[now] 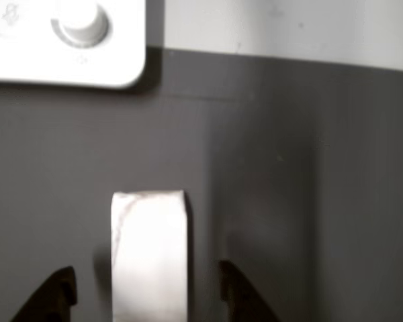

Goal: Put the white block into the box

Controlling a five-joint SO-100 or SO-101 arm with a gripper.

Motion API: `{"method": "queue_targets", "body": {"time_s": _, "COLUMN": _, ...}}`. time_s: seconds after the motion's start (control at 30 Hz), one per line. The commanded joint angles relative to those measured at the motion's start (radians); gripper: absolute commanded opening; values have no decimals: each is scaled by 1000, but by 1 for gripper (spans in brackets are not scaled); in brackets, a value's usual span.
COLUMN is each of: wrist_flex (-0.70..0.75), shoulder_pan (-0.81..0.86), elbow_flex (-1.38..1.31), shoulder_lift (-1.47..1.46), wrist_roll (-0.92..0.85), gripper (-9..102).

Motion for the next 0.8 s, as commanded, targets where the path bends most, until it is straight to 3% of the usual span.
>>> {"method": "queue_targets", "body": {"time_s": 0.0, "wrist_flex": -21, "shoulder_pan": 23, "elbow_flex": -78, "shoulder_lift": 6, "wrist_roll": 3, "gripper": 29}}
{"method": "queue_targets", "body": {"time_s": 0.77, "wrist_flex": -26, "shoulder_pan": 20, "elbow_flex": -106, "shoulder_lift": -46, "wrist_roll": -5, "gripper": 29}}
